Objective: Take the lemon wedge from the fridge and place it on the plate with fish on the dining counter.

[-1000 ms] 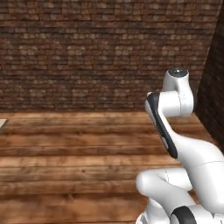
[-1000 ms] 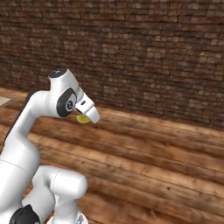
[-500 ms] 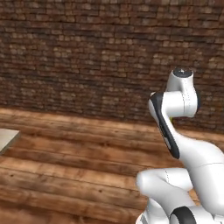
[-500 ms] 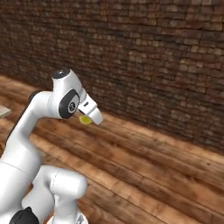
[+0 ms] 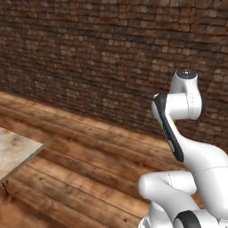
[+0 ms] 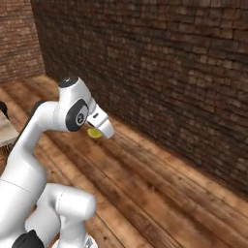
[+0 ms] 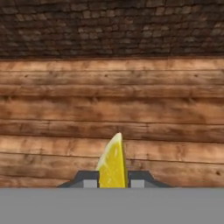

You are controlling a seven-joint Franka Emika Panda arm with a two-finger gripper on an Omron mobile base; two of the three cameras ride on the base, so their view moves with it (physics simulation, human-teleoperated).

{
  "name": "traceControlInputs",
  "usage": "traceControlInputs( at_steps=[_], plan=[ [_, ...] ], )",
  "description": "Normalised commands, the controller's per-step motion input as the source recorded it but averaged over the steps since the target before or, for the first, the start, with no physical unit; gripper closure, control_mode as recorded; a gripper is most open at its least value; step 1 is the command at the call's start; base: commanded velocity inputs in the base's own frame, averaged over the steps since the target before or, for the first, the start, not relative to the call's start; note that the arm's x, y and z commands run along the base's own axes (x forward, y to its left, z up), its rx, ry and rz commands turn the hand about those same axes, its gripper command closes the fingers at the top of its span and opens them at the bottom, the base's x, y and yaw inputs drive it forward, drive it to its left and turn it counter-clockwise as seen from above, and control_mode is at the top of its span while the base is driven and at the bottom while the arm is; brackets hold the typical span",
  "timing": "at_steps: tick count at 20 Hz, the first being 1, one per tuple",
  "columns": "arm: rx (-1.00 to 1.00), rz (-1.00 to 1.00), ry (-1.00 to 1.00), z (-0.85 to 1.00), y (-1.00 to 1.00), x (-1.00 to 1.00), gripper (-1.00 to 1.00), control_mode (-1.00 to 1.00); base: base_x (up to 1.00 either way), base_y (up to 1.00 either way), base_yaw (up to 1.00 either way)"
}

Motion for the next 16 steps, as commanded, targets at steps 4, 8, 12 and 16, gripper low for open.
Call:
traceControlInputs(
  at_steps=[4,8,12,16],
  plan=[
    [0.0,0.0,0.0,0.0,0.0,0.0,1.0,1.0,1.0,0.09,0.44],
    [0.0,0.0,0.0,0.0,0.0,0.0,1.0,1.0,1.0,0.1,0.46],
    [0.0,0.0,0.0,0.0,0.0,0.0,1.0,1.0,1.0,0.07,0.48],
    [0.0,0.0,0.0,0.0,0.0,0.0,1.0,1.0,1.0,0.01,0.49]
  ],
)
